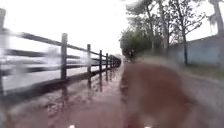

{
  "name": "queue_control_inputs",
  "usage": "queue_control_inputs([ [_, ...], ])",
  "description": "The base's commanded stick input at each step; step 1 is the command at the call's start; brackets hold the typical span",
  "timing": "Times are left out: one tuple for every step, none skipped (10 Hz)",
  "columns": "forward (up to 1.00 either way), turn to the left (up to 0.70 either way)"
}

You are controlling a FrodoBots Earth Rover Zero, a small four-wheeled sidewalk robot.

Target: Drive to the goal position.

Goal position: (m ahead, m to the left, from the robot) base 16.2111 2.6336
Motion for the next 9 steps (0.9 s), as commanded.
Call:
queue_control_inputs([
  [1.00, -0.40],
  [1.00, -0.40],
  [1.00, -0.29],
  [1.00, -0.02],
  [0.67, 0.00],
  [0.04, 0.00],
  [0.00, 0.00],
  [0.00, 0.00],
  [0.00, 0.00],
])
